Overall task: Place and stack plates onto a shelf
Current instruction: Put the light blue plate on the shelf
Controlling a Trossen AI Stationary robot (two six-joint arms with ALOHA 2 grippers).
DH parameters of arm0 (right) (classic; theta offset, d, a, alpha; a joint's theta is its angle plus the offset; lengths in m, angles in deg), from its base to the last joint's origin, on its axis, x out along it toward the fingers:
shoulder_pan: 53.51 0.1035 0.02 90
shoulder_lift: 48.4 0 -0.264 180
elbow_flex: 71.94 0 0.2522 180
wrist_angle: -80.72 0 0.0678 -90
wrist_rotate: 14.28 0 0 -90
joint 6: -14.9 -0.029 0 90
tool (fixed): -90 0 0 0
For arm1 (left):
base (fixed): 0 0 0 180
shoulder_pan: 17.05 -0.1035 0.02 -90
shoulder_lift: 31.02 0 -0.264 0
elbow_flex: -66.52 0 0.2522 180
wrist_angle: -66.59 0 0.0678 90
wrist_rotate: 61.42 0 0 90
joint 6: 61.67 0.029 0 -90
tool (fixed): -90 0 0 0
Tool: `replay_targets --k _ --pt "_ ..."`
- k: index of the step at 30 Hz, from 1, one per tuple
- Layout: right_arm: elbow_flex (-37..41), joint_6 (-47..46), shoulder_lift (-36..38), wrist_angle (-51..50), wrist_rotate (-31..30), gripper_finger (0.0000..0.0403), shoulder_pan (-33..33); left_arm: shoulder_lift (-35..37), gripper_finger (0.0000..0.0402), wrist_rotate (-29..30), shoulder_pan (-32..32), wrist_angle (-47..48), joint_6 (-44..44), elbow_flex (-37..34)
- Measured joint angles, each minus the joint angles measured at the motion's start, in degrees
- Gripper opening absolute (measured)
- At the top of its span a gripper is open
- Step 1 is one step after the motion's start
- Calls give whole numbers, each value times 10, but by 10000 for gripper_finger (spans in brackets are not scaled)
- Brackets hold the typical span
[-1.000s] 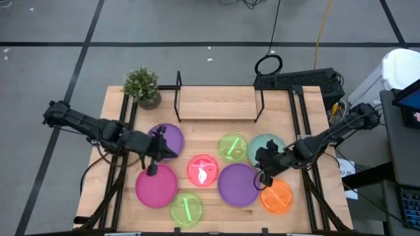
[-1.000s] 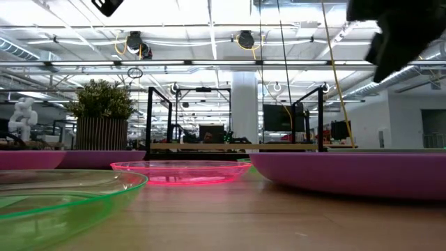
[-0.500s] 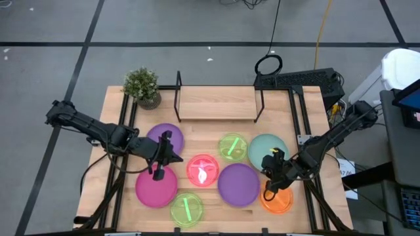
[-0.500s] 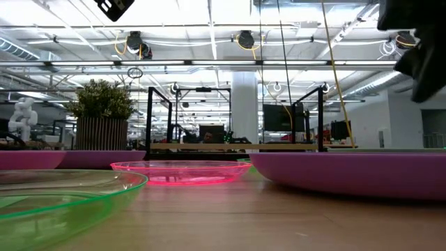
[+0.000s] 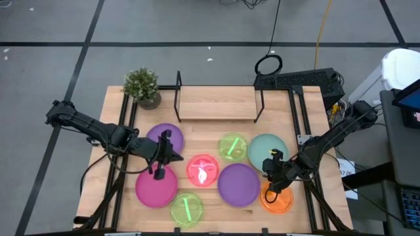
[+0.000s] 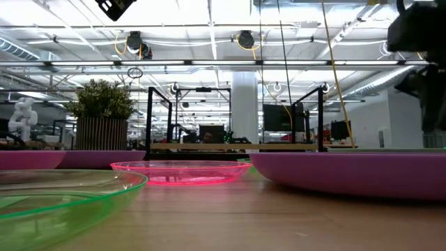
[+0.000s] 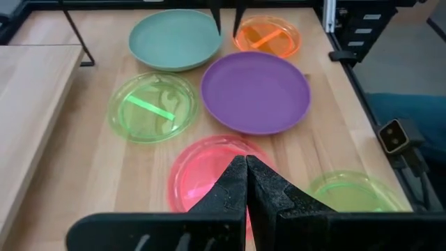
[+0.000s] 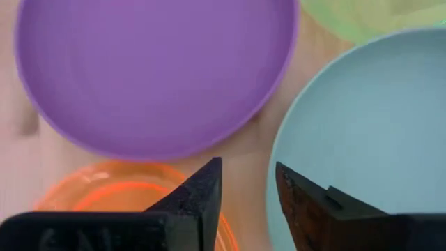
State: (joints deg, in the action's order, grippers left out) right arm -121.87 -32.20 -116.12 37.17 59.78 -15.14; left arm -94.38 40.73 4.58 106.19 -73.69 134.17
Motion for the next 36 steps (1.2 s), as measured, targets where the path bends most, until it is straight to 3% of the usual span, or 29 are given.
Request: replay_targets --k 16,20,26,36 --pt "79 34 0 19 9 118 0 0 1 16 -7 -9 33 0" --pt "81 53 0 21 9 90 0 0 1 16 -8 -9 33 0" --pt "79 81 1 24 1 17 0 0 1 16 -8 -9 33 0" --pt "18 88 0 -60 4 3 0 0 1 15 -8 -8 32 0"
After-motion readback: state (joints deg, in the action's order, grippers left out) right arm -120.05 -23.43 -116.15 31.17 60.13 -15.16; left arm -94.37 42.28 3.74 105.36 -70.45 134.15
